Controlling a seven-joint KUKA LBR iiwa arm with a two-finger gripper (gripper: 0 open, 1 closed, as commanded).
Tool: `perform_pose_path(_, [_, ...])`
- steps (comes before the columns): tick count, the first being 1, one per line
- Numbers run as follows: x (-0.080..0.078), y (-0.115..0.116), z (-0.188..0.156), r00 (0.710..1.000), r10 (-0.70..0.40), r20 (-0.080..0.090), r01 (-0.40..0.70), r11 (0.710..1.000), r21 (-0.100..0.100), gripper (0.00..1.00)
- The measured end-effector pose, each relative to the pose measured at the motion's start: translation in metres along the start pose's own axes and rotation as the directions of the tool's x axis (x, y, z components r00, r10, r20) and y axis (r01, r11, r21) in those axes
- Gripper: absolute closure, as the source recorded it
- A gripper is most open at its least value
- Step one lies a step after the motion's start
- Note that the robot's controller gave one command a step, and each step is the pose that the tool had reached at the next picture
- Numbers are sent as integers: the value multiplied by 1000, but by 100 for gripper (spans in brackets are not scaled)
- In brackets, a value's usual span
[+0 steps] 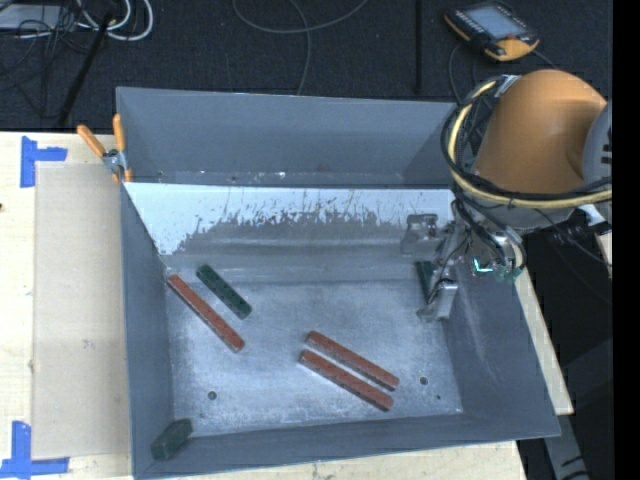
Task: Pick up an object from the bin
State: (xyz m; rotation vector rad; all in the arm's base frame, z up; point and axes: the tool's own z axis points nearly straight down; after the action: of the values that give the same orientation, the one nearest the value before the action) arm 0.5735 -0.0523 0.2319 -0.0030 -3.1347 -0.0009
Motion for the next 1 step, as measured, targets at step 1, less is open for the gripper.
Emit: perform_pose_path(1, [-1,0,-3,1000,-1,6,1,1000,1,0])
